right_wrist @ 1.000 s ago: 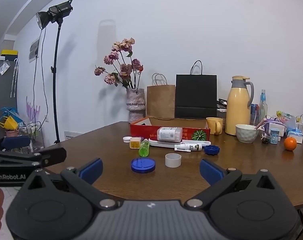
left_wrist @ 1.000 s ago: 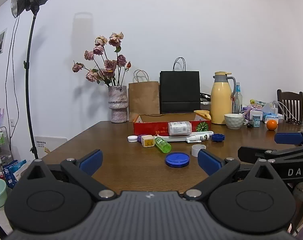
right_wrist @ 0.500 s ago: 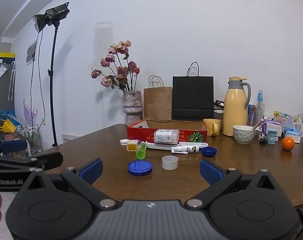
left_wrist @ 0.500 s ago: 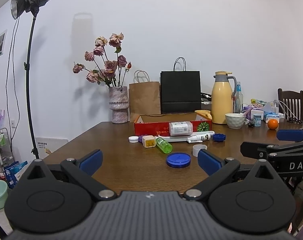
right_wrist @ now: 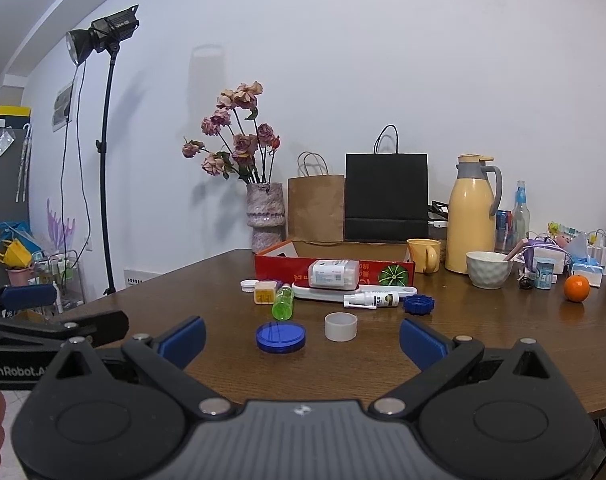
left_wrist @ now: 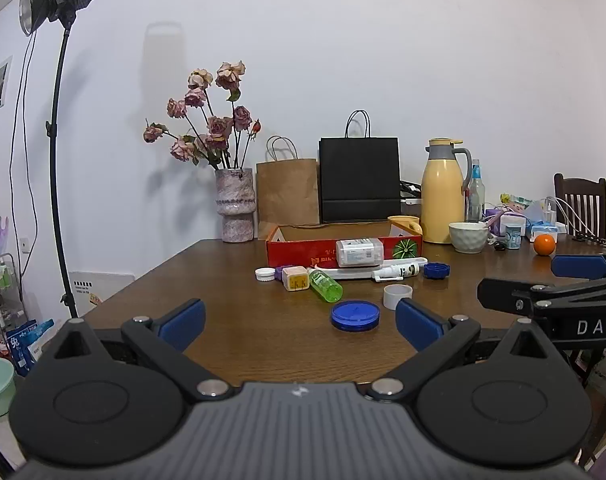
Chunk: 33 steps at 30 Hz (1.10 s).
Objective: Organize rigid objects
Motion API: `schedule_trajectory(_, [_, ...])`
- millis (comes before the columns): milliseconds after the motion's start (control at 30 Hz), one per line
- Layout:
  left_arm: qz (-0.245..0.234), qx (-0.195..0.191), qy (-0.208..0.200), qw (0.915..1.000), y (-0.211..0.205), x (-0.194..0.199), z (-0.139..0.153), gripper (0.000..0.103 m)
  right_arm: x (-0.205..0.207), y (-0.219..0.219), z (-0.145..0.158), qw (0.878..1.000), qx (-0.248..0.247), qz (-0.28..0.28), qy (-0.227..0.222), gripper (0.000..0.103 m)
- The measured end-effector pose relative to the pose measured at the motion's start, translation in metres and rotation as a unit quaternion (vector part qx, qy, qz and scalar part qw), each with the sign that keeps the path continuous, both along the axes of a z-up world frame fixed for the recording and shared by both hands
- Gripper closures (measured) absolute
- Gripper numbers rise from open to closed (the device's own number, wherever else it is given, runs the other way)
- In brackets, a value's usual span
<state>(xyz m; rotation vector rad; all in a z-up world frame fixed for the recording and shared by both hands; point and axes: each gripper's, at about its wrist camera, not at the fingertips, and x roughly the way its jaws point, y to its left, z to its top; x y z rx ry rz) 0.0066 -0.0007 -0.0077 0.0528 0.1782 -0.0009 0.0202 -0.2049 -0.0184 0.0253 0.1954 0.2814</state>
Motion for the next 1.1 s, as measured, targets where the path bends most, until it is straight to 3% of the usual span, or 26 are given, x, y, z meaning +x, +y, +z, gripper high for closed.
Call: schedule_trajectory(1100, [-0.001, 0.004, 0.007, 1.0000, -0.0010, 0.0000, -0.0020, 0.000, -0.0007, 0.0021, -0.0062, 1.000, 0.004, -0.002, 0.004, 0.000])
